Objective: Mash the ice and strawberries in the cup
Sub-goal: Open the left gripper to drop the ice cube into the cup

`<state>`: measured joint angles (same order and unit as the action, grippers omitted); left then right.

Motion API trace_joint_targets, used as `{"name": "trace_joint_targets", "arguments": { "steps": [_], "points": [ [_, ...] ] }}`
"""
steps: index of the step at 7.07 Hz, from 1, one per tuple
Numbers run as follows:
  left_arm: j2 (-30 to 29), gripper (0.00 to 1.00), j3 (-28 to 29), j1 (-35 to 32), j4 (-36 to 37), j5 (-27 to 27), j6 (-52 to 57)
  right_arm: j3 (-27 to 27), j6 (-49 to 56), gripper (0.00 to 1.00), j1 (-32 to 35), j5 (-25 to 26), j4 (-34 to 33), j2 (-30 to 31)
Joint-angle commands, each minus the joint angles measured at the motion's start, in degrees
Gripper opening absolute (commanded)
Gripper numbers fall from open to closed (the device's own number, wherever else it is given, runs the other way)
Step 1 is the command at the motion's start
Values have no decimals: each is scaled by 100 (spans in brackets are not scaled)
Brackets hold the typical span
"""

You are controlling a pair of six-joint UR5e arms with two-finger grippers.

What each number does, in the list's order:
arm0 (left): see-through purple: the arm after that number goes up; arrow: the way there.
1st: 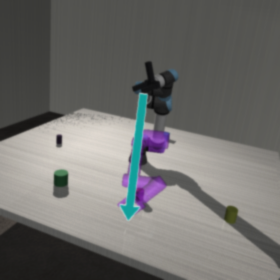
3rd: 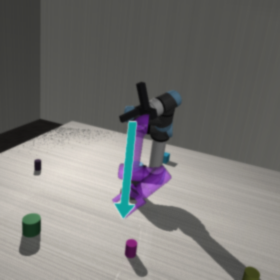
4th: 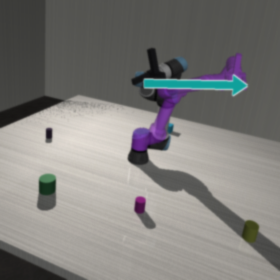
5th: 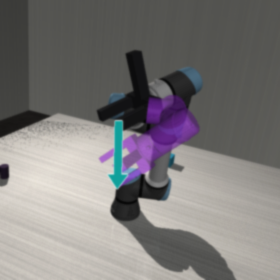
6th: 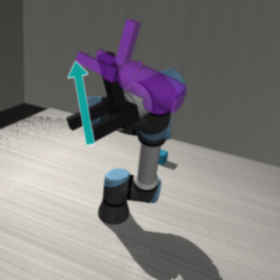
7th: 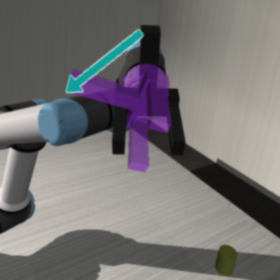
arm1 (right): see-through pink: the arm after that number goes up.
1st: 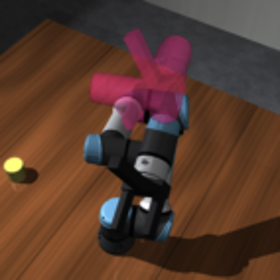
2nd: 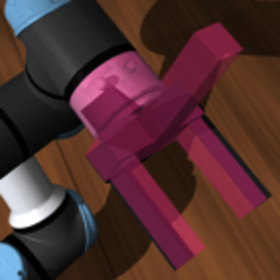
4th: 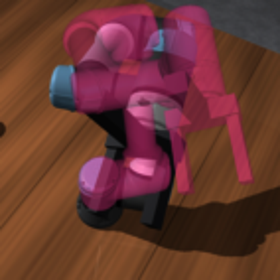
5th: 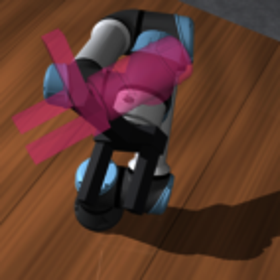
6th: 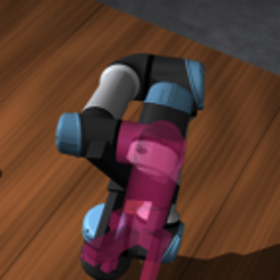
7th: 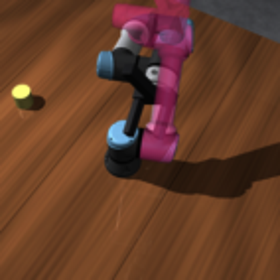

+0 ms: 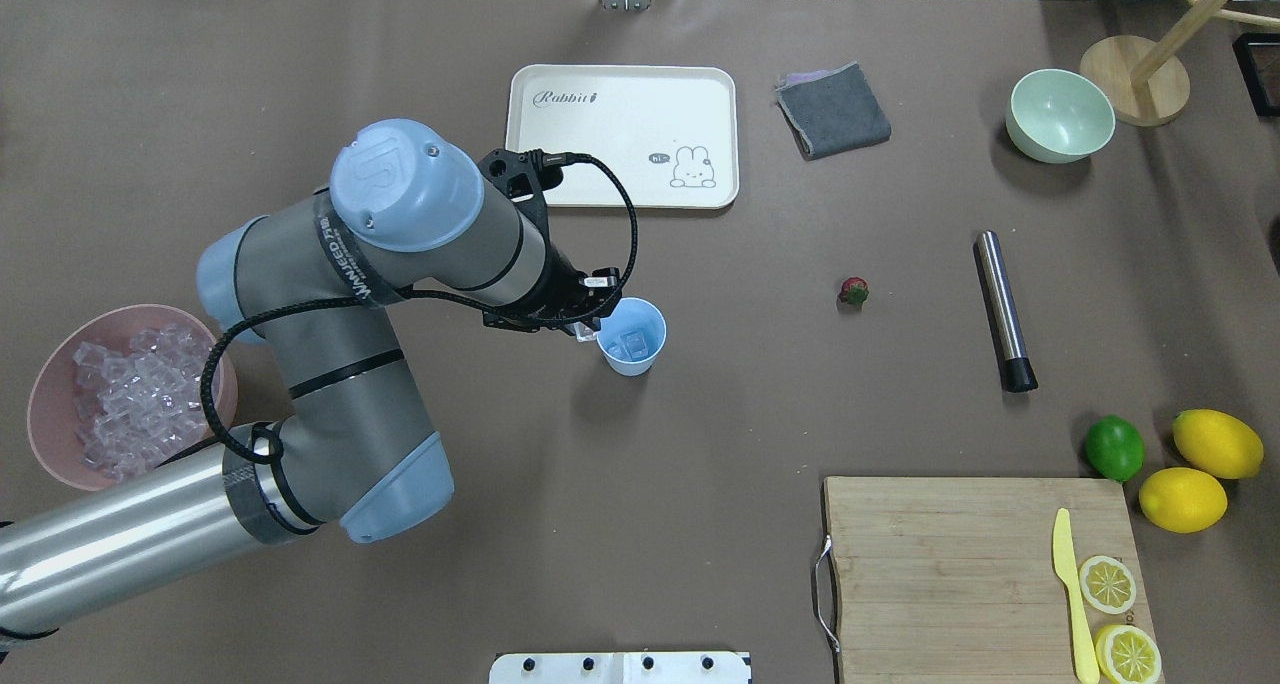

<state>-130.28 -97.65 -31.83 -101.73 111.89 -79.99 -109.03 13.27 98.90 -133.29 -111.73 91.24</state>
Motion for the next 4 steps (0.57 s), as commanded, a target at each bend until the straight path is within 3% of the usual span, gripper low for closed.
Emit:
{"name": "trace_joint_targets", "arguments": {
  "steps": [1, 4],
  "points": [
    [-243, 27, 324, 46, -31, -80, -61, -48, 0, 100, 24, 4, -24, 42],
    [-393, 27, 501, 54, -48, -229, -79, -48, 0, 100, 50, 4, -33, 86]
  ]
}}
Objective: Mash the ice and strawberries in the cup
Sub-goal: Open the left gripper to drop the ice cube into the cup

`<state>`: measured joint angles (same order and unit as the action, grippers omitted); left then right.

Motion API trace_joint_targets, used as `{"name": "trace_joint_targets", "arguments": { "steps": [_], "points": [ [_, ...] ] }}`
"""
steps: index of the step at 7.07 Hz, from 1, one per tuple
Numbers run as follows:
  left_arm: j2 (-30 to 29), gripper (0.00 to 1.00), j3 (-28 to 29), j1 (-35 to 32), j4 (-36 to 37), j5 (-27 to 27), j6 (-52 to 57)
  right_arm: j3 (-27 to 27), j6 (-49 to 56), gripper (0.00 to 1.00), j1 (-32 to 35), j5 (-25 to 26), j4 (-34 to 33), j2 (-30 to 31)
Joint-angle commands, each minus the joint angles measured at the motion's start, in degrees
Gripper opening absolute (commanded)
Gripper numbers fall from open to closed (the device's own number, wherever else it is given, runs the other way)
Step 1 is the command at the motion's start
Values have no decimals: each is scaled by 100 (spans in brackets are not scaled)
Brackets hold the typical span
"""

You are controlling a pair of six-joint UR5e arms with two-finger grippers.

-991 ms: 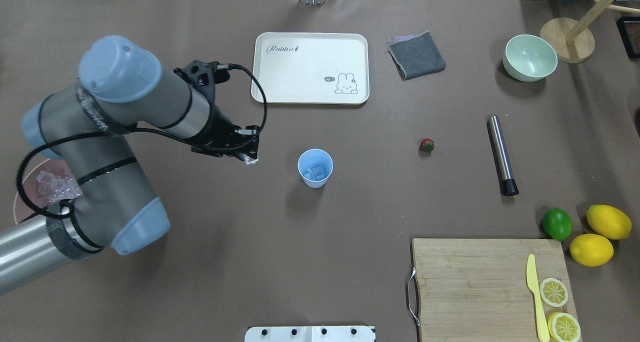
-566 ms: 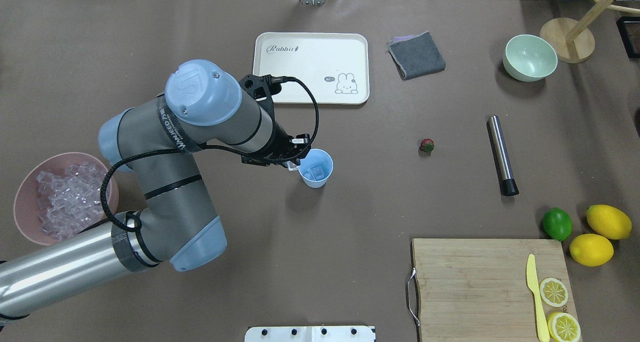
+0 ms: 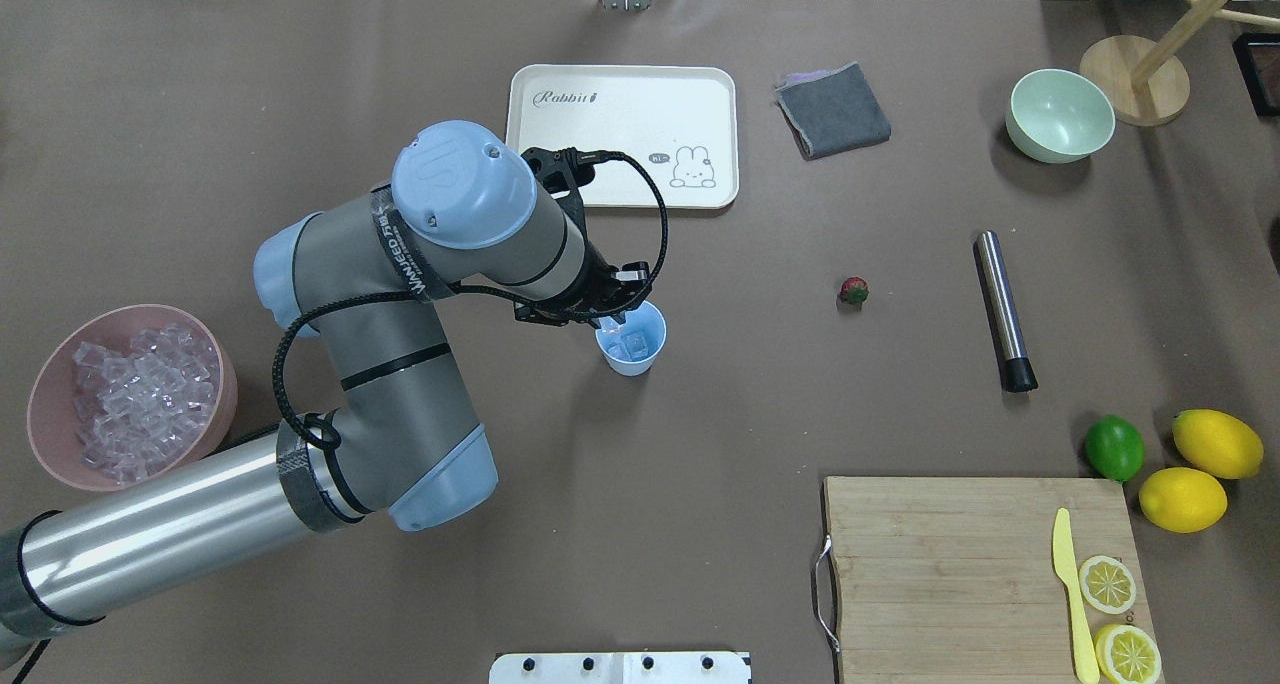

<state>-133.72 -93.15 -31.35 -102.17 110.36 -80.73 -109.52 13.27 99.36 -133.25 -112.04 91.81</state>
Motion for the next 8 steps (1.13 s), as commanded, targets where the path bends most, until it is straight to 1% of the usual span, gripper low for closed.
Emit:
{"name": "trace_joint_targets", "arguments": {
  "steps": [1, 3, 4, 5, 6, 7, 8],
  "points": [
    [-49, 27, 51, 41, -4, -85, -65, 1, 8, 100, 4, -8, -2, 30],
    [-146, 27, 174, 59, -13, -189, -118, 10, 9, 100, 4, 0, -2, 39],
    [-146, 30, 174, 77, -13, -199, -110, 1, 9, 100, 4, 0, -2, 65],
    [-146, 55, 174, 77, -13, -199, -101, 10, 9, 100, 4, 0, 7, 74],
    [-146, 74, 166, 77, -13, -190, -83, 10, 9, 100, 13, 0, 7, 74],
    [-146, 86, 131, 77, -13, -190, -48, 10, 9, 100, 13, 0, -2, 74],
    [-111, 90, 17, 59, -5, -156, -39, 10, 9, 100, 4, -8, -2, 74]
  ]
}}
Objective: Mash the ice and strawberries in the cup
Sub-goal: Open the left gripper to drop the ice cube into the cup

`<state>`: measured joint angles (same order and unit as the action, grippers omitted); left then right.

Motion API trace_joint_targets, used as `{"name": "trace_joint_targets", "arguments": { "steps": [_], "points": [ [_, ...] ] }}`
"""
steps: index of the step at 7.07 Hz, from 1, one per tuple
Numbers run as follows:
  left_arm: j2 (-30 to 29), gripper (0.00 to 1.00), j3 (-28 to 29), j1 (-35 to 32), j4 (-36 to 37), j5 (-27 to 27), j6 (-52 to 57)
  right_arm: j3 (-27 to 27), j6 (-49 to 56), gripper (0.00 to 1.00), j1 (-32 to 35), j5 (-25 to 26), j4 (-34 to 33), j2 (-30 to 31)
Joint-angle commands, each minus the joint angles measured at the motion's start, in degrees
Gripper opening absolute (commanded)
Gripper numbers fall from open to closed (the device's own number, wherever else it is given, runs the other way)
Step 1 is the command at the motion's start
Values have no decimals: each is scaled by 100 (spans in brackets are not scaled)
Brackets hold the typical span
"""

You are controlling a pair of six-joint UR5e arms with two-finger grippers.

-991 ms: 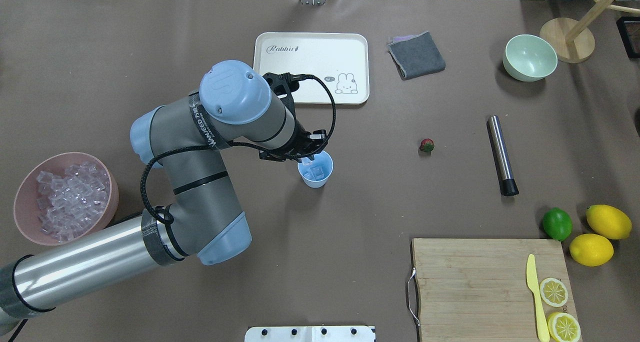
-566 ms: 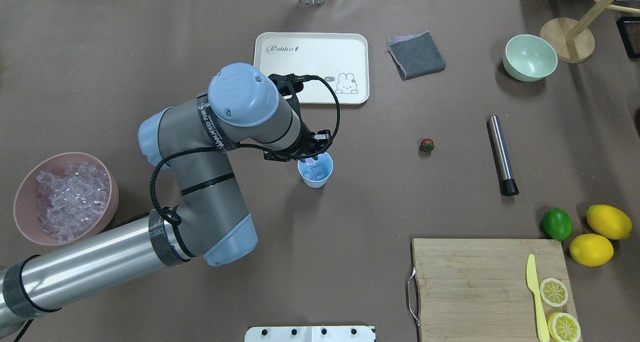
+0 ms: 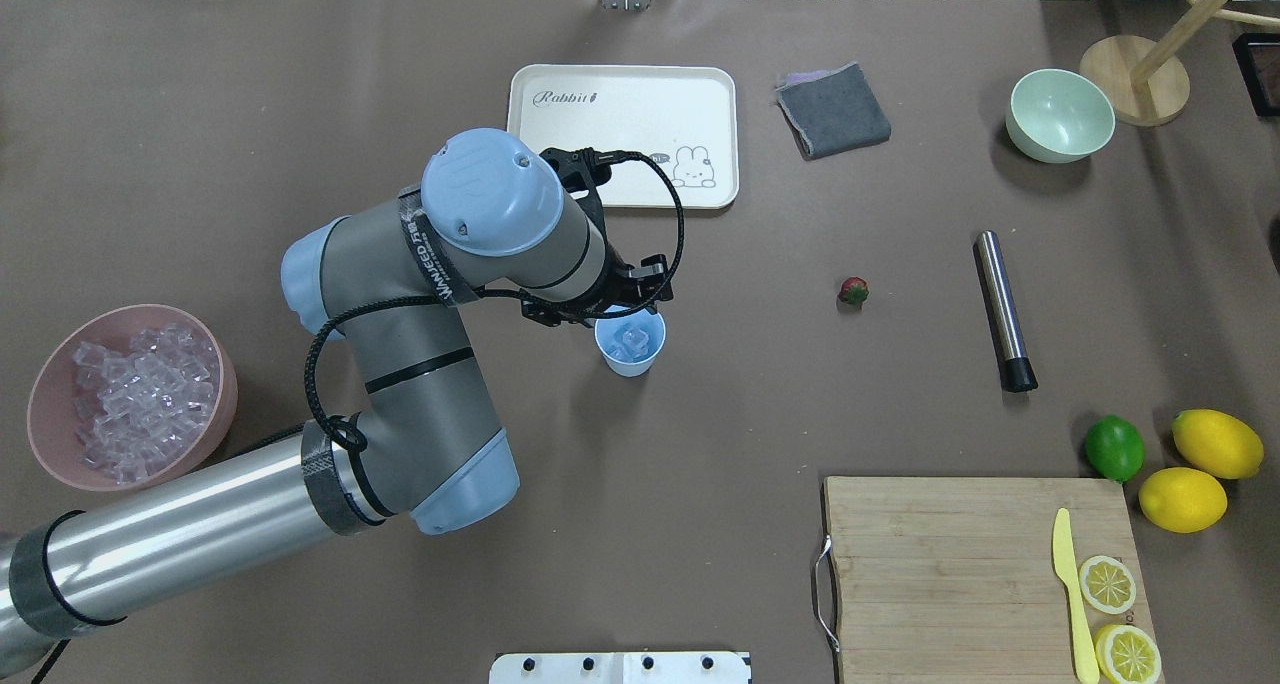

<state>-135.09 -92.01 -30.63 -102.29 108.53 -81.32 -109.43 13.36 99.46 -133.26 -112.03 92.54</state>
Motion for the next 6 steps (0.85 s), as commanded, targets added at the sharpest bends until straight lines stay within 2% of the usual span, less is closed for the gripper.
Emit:
{"name": "trace_joint_targets", "arguments": {
  "steps": [1, 2, 3, 6],
  "points": [
    [70, 96, -202, -74, 33, 106, 28, 9, 0, 100, 3, -7, 6, 1],
    [315, 96, -386, -292, 68, 498, 168, 10, 0, 100, -6, -7, 6, 1],
    [822, 97, -823, -503, 69, 754, 508, 1, 0, 100, 3, -7, 6, 18],
    [2219, 97, -1634, -1722, 69, 1878, 1728, 18, 0, 100, -6, -7, -3, 1]
  ]
}}
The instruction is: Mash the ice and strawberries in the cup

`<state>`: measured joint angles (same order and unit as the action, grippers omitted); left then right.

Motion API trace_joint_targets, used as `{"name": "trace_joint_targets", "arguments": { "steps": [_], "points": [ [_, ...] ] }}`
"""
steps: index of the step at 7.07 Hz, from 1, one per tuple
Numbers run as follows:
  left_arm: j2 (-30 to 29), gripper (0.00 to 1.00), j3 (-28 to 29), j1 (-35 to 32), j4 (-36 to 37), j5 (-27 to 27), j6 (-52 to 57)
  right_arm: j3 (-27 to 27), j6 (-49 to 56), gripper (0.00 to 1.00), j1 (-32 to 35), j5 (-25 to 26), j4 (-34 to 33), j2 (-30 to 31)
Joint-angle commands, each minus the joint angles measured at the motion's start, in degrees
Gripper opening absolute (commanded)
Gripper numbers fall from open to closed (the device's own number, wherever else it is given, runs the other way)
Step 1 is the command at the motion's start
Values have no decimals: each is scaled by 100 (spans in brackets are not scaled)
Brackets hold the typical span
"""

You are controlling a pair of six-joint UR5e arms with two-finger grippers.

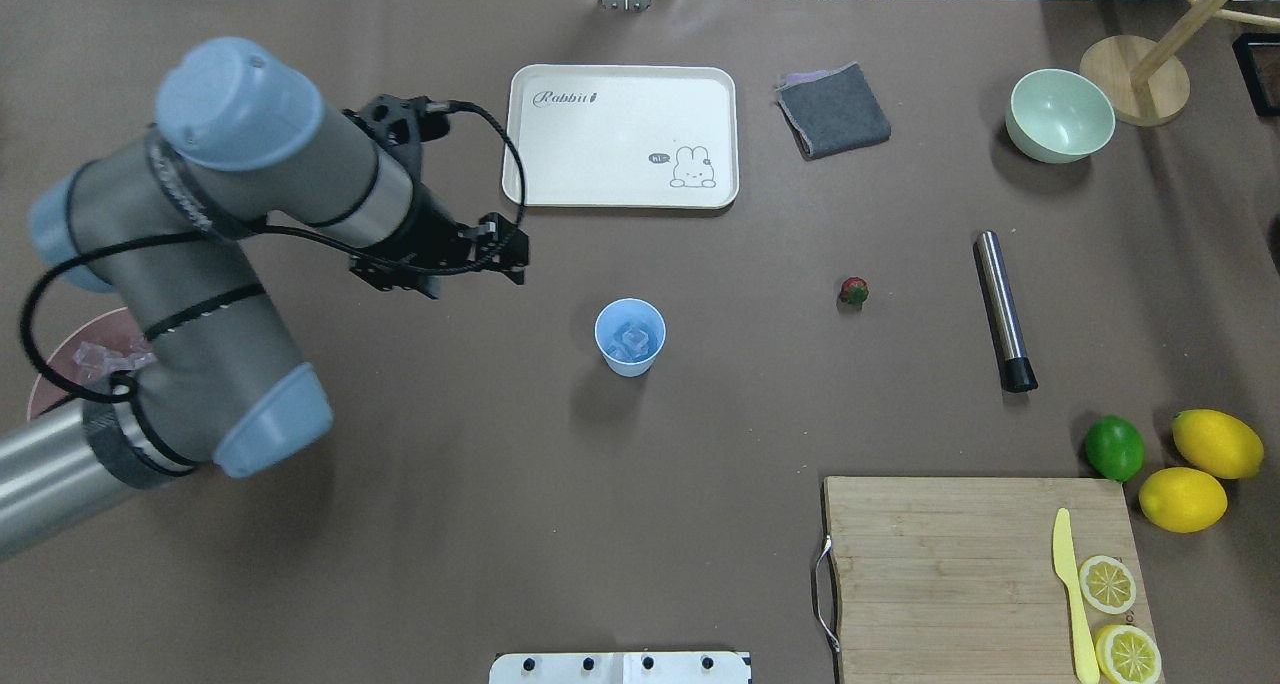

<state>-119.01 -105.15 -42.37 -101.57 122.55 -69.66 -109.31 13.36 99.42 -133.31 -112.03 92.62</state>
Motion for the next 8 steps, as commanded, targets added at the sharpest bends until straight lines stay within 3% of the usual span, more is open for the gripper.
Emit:
{"name": "trace_joint_targets", "arguments": {
  "steps": [1, 3, 5, 8],
  "points": [
    [1112, 97, -453, -1066, -3, 915, 1298, -2, 0, 100, -1, 6, -3, -7],
    [1843, 97, -384, -2016, -3, 1602, 2643, 7, -9, 100, -1, -2, -3, -7],
    [2590, 97, -227, -2860, 14, 1658, 3874, 24, -9, 100, -1, -2, -3, -33],
    [2681, 97, 274, -4065, 960, 1939, 5965, 42, -18, 100, -19, -2, -3, -104]
  ]
}}
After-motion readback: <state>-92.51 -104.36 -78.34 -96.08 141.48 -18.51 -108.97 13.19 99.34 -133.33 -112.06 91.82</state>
